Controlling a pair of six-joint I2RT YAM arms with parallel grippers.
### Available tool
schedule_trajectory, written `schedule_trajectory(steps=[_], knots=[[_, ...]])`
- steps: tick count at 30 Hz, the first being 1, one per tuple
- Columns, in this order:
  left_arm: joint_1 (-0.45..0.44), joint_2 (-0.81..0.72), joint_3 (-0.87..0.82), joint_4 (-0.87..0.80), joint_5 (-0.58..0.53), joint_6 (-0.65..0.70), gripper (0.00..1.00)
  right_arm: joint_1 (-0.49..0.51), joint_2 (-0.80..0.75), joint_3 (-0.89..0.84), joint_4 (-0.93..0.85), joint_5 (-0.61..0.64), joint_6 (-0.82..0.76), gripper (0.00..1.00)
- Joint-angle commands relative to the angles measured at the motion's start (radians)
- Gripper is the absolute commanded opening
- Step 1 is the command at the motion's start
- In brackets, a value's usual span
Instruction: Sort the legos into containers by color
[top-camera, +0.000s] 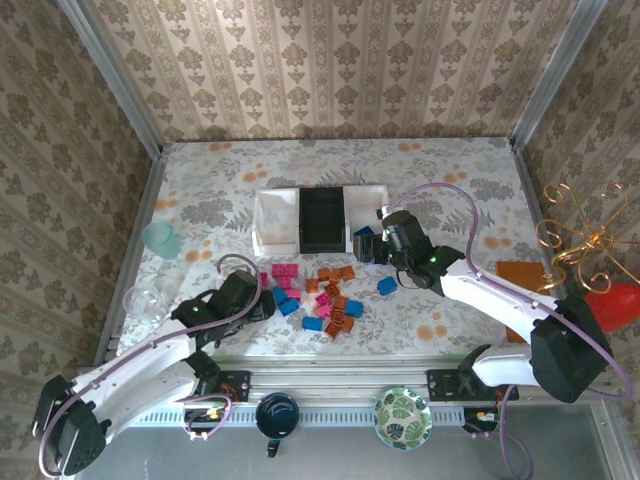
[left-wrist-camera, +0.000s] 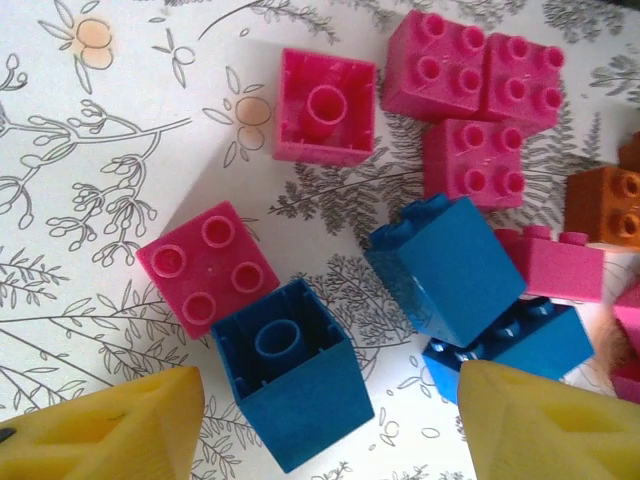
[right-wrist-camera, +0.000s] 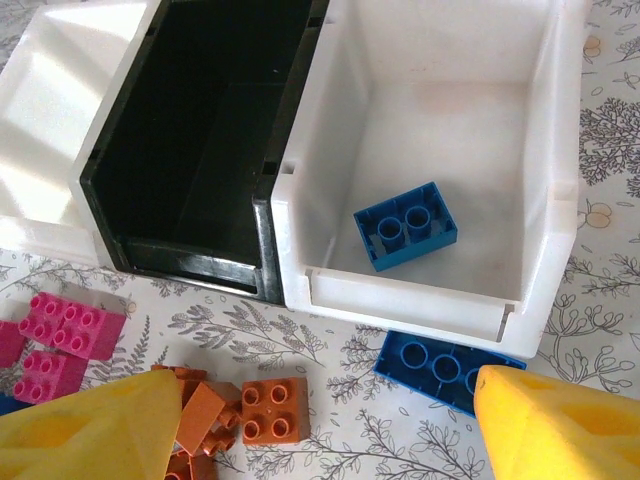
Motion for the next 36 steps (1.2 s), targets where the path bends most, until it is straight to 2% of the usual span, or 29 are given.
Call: schedule_trajectory(steps=[1, 7, 13, 19, 25, 31, 36], knots=[[-0.007, 0.051, 0.002, 0.0, -0.059, -0.025, 0.67, -0.004, -0.025, -0.013, 0.031, 0.016, 0.007, 0.78], [-0.003, 0.141, 0.016, 0.086, -0.075, 0.024, 0.67, -0.004, -0.026, -0.016, 0.039, 0.011, 0.014, 0.79], [-0.001, 0.22, 0.007, 0.132, -0.046, 0.032, 0.52, -0.004, -0.035, -0.016, 0.034, 0.022, 0.007, 0.79], [-0.001, 0.185, 0.01, 0.102, -0.044, 0.036, 0.39, -0.004, -0.032, -0.015, 0.035, 0.021, 0.01, 0.79], [-0.002, 0.119, 0.041, 0.078, -0.009, 0.043, 0.32, -0.004, -0.045, -0.013, 0.031, 0.023, 0.016, 0.79], [-0.002, 0.186, 0.208, 0.117, 0.021, 0.136, 0.31, -0.005, -0.073, -0.022, 0.018, 0.044, 0.032, 0.79], [-0.002, 0.406, 0.418, 0.273, 0.09, 0.218, 0.31, -0.008, -0.095, -0.06, 0.013, 0.065, 0.062, 0.79]])
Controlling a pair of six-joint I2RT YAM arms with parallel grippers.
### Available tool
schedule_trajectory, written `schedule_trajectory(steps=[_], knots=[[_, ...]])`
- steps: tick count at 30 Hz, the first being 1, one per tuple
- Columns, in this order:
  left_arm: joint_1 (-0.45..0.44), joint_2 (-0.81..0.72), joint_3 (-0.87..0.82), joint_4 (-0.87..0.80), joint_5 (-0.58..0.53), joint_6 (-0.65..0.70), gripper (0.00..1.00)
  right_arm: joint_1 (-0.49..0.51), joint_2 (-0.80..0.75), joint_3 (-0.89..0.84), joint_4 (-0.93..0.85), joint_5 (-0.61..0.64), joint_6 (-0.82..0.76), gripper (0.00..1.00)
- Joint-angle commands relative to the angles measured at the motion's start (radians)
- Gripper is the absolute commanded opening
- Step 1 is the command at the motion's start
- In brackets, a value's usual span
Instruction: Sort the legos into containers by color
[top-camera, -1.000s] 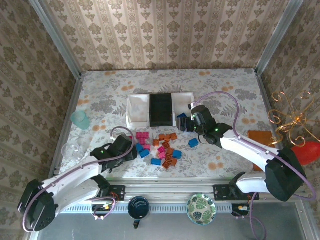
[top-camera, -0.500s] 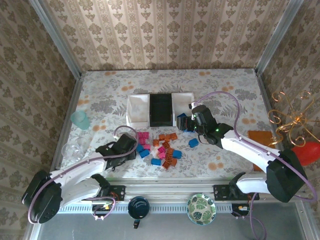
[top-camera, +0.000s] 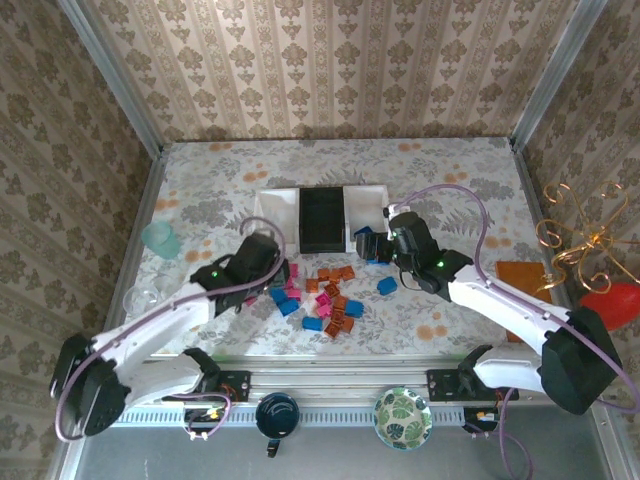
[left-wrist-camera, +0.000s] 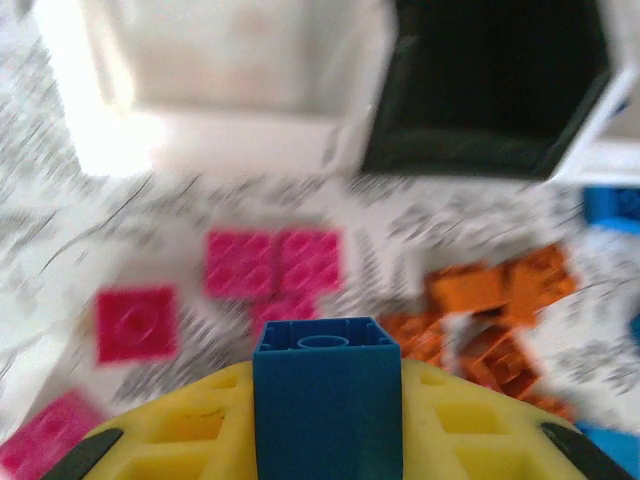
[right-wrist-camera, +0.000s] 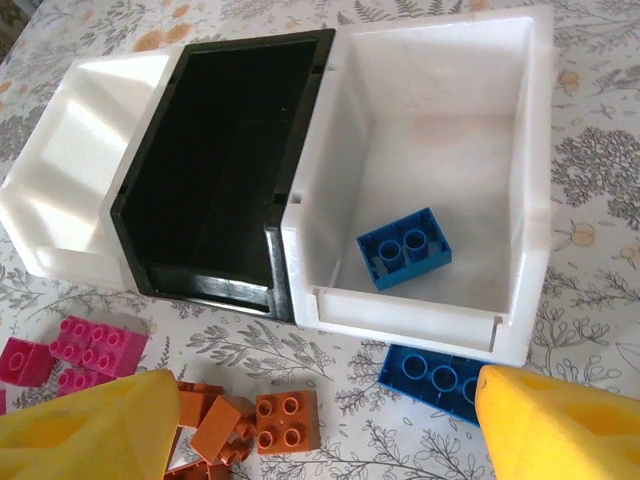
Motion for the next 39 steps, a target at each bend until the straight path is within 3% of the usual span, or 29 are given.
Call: schedule_trajectory(steps=[1, 9, 13, 21, 26, 29, 35, 37, 39], knots=[[-0.002, 0.147, 0.142, 0.144, 0.079, 0.098, 0.31, -0.006, -0.024, -0.033, -0.004, 0.045, 0.038, 0.79], [-0.003, 0.586, 0.6, 0.216, 0.199, 0.199, 0.3, -0.006, -0.06, -0.071, -0.057, 0.075, 0.051, 0.79], [-0.003, 0.734, 0.783, 0.187, 0.218, 0.229, 0.3, -0.006, -0.098, -0.091, -0.091, 0.077, 0.057, 0.79], [0.013, 0.952, 1.053, 0.076, 0.233, 0.246, 0.42, -0.006, -0.139, -0.147, -0.14, 0.047, 0.081, 0.8], [0.019, 0.901, 1.042, 0.123, 0.263, 0.231, 0.64, -0.006, -0.08, -0.18, -0.155, 0.012, 0.099, 0.8], [0.015, 0.823, 0.996, 0.15, 0.278, 0.233, 0.71, -0.001, -0.035, -0.191, -0.161, 0.006, 0.096, 0.8], [-0.015, 0.587, 0.741, 0.265, 0.274, 0.239, 0.85, -0.001, 0.087, -0.178, -0.115, 0.005, 0.066, 0.81], [-0.025, 0.502, 0.632, 0.298, 0.258, 0.238, 0.96, -0.001, 0.138, -0.155, -0.095, -0.011, 0.054, 0.8], [-0.032, 0.402, 0.499, 0.34, 0.242, 0.224, 1.0, 0.0, 0.201, -0.13, -0.081, -0.02, 0.042, 0.79]])
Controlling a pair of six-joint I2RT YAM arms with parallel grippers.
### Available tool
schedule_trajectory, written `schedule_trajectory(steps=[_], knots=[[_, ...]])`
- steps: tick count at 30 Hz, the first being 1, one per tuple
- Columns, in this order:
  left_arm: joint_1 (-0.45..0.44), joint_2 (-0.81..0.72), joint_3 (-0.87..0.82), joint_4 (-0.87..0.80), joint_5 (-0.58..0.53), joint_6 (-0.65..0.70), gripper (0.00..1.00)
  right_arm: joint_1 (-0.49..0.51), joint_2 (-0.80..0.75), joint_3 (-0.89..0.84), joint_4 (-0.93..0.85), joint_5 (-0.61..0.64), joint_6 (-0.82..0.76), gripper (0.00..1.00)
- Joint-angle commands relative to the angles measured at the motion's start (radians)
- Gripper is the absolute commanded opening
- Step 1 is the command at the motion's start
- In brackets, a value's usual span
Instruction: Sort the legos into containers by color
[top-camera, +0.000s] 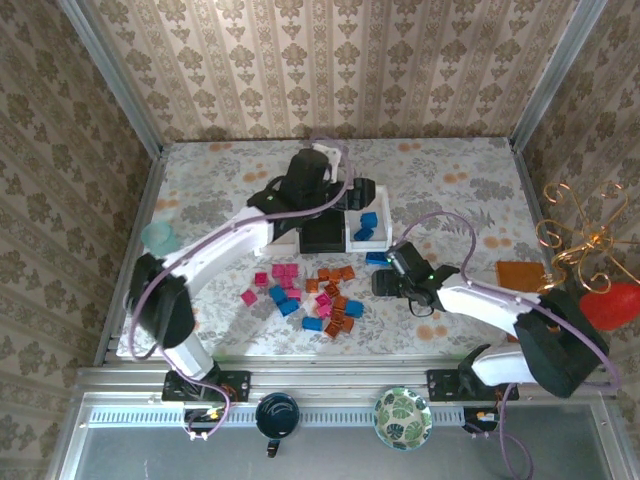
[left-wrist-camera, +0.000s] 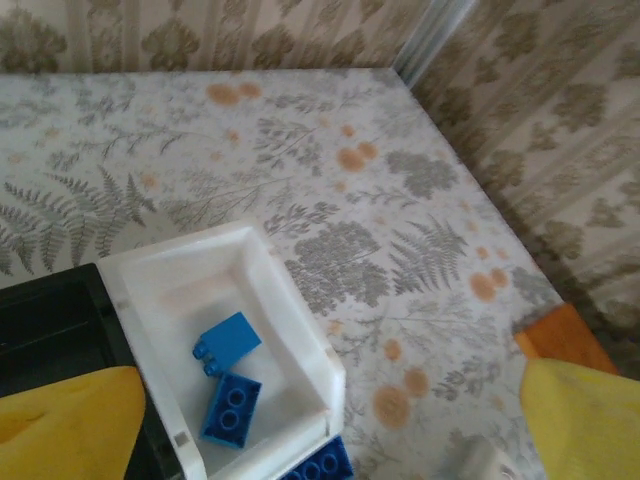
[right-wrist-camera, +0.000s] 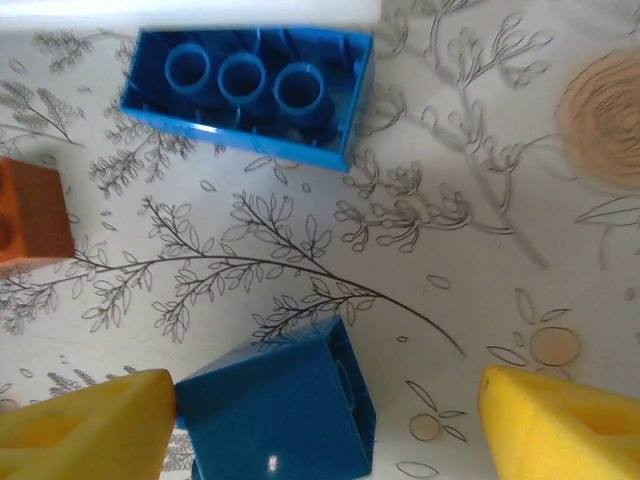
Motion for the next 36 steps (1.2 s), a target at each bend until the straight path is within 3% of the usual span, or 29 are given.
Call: schedule_trajectory(steps=[1, 10, 12, 15, 18, 25, 32, 36], knots=[[-0.012, -0.125, -0.181, 0.084, -0.027, -0.008, 1.0, 0.002, 0.087, 0.048, 0.019, -0.016, -0.034, 0.78], [-0.011, -0.591, -0.683, 0.069, -0.234, -0.084, 1.0, 0.014, 0.131, 0.076, 0.031, -0.064, -0.046, 0.59], [-0.01, -0.688, -0.765, 0.04, -0.273, -0.101, 1.0, 0.017, 0.11, 0.089, 0.006, -0.06, -0.052, 0.61], [-0.01, -0.796, -0.849, 0.007, -0.306, -0.12, 1.0, 0.023, 0.079, 0.106, -0.053, -0.033, -0.053, 0.73], [-0.009, -0.875, -0.916, 0.013, -0.318, -0.14, 1.0, 0.034, 0.046, 0.111, -0.112, 0.001, -0.04, 0.77], [-0.01, -0.945, -1.015, 0.072, -0.339, -0.177, 1.0, 0.038, -0.015, 0.06, -0.178, 0.06, 0.045, 0.76], [-0.01, -0.91, -1.027, 0.089, -0.34, -0.182, 1.0, 0.039, 0.079, 0.062, -0.164, 0.006, 0.088, 0.67], [-0.009, -0.887, -1.032, 0.108, -0.334, -0.185, 1.0, 0.039, 0.113, 0.063, -0.15, -0.009, 0.089, 0.58]])
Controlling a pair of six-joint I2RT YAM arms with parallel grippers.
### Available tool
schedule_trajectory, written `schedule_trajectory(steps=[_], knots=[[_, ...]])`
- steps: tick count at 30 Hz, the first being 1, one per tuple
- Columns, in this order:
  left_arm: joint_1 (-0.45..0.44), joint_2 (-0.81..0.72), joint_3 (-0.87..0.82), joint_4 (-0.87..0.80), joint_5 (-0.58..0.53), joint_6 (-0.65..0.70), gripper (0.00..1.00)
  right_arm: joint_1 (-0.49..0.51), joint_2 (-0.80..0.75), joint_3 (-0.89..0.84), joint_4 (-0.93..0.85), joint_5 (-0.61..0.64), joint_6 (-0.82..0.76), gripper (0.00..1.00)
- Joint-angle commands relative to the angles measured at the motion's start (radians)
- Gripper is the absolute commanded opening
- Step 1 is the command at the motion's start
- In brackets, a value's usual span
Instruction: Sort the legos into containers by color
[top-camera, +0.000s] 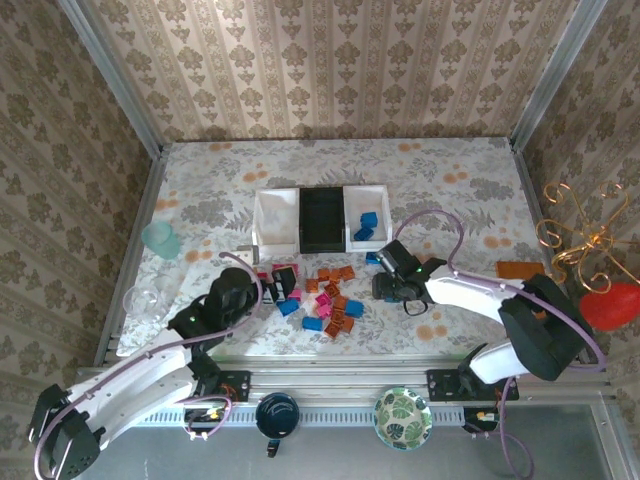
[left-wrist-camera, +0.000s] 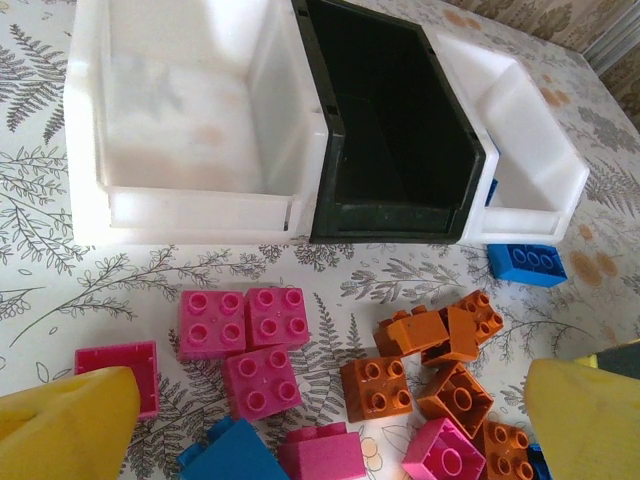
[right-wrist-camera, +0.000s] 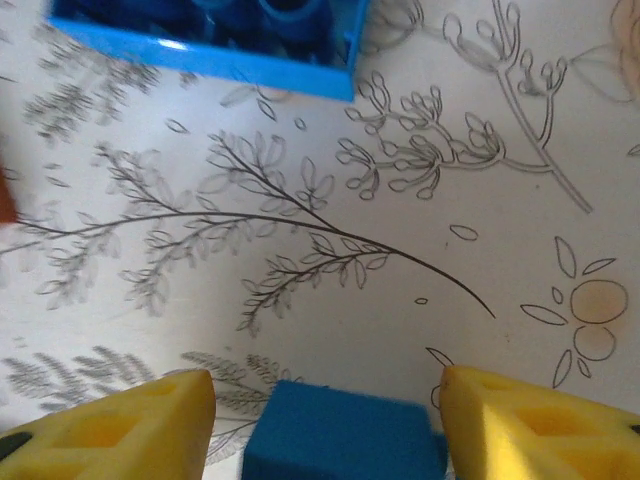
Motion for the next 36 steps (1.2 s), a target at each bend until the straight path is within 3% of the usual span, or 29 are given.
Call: schedule_trajectory(steps=[1, 8, 14, 23, 27, 29, 31, 34, 36], knots=[[0.003, 0.013, -0.015, 0.039, -0.01, -0.02, 1.0, 0.005, 0.019, -0.011, -0.013, -0.018, 0.021, 0.56], [0.004, 0.018, -0.024, 0.041, -0.015, -0.022, 1.0, 0.004, -0.07, 0.015, -0.053, -0.014, -0.017, 0.42], [0.005, 0.02, -0.02, 0.04, -0.014, -0.028, 1.0, -0.012, -0.156, 0.16, -0.04, 0.016, -0.111, 0.4], [0.011, 0.013, 0.0, -0.016, -0.016, -0.035, 1.0, -0.109, 0.172, 0.454, 0.121, 0.031, -0.161, 0.4], [0.01, 0.0, -0.004, -0.043, -0.014, -0.049, 1.0, -0.12, 0.334, 0.594, 0.103, 0.076, -0.175, 0.4], [0.013, -0.009, -0.006, -0.061, -0.017, -0.054, 1.0, -0.127, 0.393, 0.636, 0.089, 0.087, -0.173, 0.43], [0.013, -0.02, -0.009, -0.077, -0.017, -0.056, 1.0, -0.135, 0.413, 0.651, 0.099, 0.082, -0.167, 0.54], [0.015, -0.029, -0.01, -0.093, -0.017, -0.057, 1.0, -0.135, 0.365, 0.622, 0.159, 0.054, -0.17, 0.7], [0.019, -0.029, -0.006, -0.1, -0.014, -0.055, 1.0, -0.136, 0.309, 0.595, 0.183, 0.04, -0.166, 0.76]])
